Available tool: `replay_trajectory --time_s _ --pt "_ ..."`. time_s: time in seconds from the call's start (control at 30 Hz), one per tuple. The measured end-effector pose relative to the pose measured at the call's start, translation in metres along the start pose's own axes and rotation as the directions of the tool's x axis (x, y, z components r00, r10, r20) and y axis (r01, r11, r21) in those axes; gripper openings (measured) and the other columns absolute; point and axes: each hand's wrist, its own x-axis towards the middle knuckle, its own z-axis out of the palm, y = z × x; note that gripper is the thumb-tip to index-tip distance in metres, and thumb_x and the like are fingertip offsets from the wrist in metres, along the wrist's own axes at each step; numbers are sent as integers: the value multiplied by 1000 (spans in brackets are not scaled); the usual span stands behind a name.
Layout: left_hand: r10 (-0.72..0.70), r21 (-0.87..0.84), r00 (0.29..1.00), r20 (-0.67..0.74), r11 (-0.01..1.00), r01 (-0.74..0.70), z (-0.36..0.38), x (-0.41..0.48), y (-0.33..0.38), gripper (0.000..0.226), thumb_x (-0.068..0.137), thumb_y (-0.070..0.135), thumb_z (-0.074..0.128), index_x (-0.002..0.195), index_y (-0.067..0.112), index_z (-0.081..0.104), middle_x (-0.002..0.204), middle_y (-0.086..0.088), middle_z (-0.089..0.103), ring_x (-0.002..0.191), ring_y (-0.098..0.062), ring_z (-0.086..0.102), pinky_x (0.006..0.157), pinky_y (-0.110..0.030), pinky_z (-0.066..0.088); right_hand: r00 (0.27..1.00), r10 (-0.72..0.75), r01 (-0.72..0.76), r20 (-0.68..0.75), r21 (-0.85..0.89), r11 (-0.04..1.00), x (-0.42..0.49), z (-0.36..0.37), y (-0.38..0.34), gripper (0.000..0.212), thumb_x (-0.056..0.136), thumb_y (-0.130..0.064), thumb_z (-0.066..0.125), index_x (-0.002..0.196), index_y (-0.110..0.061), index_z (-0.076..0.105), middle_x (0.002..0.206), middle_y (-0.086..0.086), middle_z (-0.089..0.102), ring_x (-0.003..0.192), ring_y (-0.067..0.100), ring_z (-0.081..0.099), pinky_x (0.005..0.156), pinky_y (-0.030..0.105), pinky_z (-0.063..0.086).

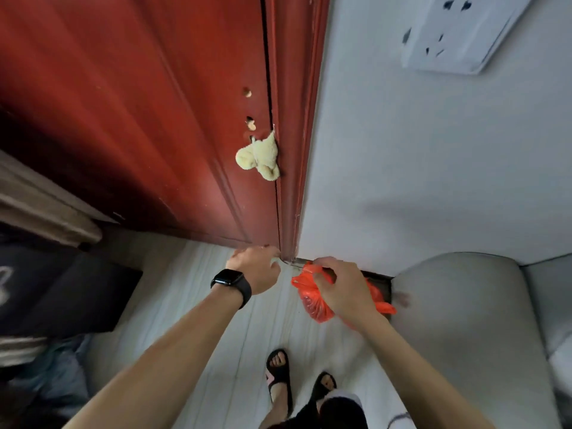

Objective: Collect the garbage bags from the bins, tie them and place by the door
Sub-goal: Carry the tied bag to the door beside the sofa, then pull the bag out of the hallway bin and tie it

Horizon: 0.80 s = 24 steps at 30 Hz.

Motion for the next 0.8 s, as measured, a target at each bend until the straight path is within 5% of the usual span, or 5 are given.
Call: replay_trajectory --time_s 0.2,0.4,0.57,0.8 --pt "-71 -97 976 -206 994 52 -30 -119 -13 41 92 39 40 131 35 54 124 2 66 114 -22 59 104 -39 38 986 -169 169 -6 61 984 -64 -32 -71 21 91 -41 59 108 -38 70 102 -32 66 103 -4 52 83 -1 31" --pt "-371 -199 887 -275 925 325 5 -236 -41 39 96 41 39 132 36 51 129 5 63 118 -19 57 108 -38 35 918 -325 296 226 155 943 -117 -15 -99 19 92 -39 61 109 -35 70 108 -28 67 111 -2 59 98 25 45" --pt "-617 -307 745 -254 782 543 65 -351 -51 39 95 41 40 133 36 51 129 6 63 119 -20 57 105 -38 37 770 -505 513 390 90 853 -167 21 -122 21 91 -32 65 111 -30 70 113 -16 70 114 12 58 97 25 41" --pt "-875 -509 471 -114 458 728 158 -510 -49 39 95 39 42 133 35 52 132 4 62 123 -24 54 105 -40 35 467 -658 742 590 143 655 -280 86 -169 24 90 -27 67 113 -25 70 113 -10 71 113 20 59 98 27 42"
